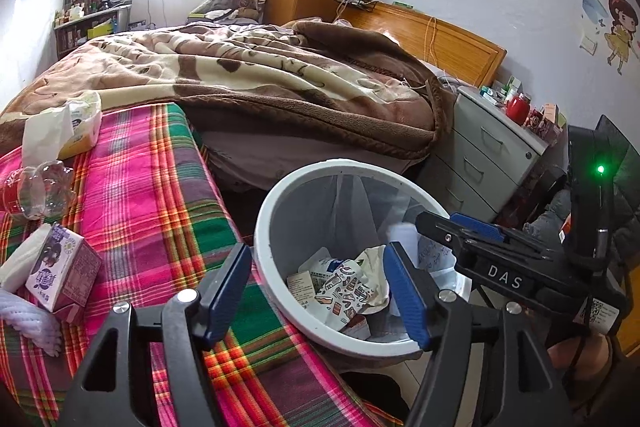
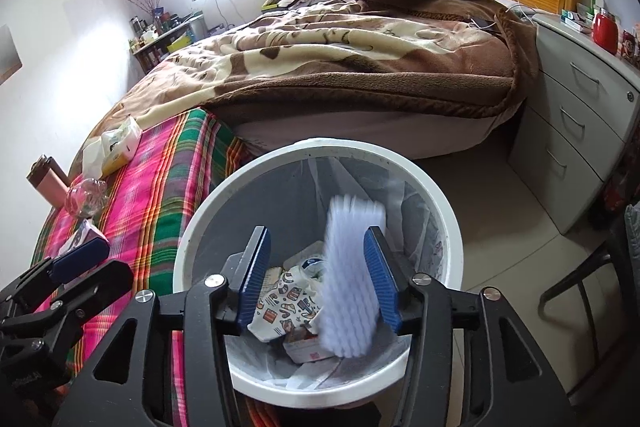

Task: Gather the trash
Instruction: 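Move both tools back over the bed toward the foam roll and carton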

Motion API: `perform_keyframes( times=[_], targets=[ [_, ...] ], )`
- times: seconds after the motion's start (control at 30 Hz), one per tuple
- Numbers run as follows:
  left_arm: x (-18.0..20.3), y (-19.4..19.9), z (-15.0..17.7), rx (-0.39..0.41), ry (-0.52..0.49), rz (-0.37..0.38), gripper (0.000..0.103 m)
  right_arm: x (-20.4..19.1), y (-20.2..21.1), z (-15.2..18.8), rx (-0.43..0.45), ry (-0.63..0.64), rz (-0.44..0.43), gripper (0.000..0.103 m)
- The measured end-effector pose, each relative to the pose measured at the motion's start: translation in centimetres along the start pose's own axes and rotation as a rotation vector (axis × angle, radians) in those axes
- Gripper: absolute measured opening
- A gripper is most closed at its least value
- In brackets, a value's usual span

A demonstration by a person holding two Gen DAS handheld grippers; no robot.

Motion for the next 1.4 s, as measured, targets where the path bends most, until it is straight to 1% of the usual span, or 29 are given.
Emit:
perform_keyframes(
  times=[0.17,0.4,0.53,0.7,0.87,0.93,1.0,1.13,1.3,1.37,1.4],
  targets=[
    [-1.1,1.1,0.2,0.018,0.017,-0.009,0.070,-0.5,0.4,0.0,0.007,0.007,-0.001,0.053],
    [-2.7,2.8,0.5,0.042,0.033,-0.046,0.071,-1.7,1.0,0.0,0.027,0.020,-0.015,0.053],
    [-3.8,3.9,0.8,0.060,0.047,-0.070,0.073,-2.9,1.1,0.3,0.031,0.036,-0.035,0.053],
    [-5.5,5.2,1.4,0.073,0.068,-0.100,0.074,-4.4,1.1,0.5,0.040,0.051,-0.061,0.053],
    [-7.9,6.5,2.2,0.085,0.102,-0.151,0.075,-6.2,0.8,0.9,0.039,0.054,-0.096,0.054],
    [-9.3,7.1,2.9,0.085,0.131,-0.173,0.077,-7.0,0.6,1.2,0.033,0.059,-0.112,0.059],
    [-10.9,7.5,3.7,0.080,0.165,-0.201,0.078,-7.8,0.3,1.4,0.028,0.063,-0.125,0.062],
    [-13.8,8.1,5.2,0.082,0.237,-0.218,0.078,-9.5,-0.5,1.7,0.012,0.067,-0.155,0.062],
    [-17.1,8.5,7.2,0.054,0.302,-0.292,0.078,-11.6,-1.5,2.2,-0.005,0.087,-0.182,0.063],
    [-18.1,8.5,7.9,0.039,0.306,-0.327,0.079,-12.5,-2.0,2.4,-0.019,0.097,-0.196,0.063],
    [-18.5,8.4,8.3,0.026,0.314,-0.332,0.079,-12.8,-2.1,2.5,-0.023,0.101,-0.200,0.063]
  ],
)
Point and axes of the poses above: each gripper's, at about its wrist camera, not at the fingertips, and y roughly against the way its jaws point, x to its right, z to its underside, the point moved 6 cm from there along -y, roughly the way its jaws point, and after that the axes turned 8 degrees about -y, right-handed, at the moved point
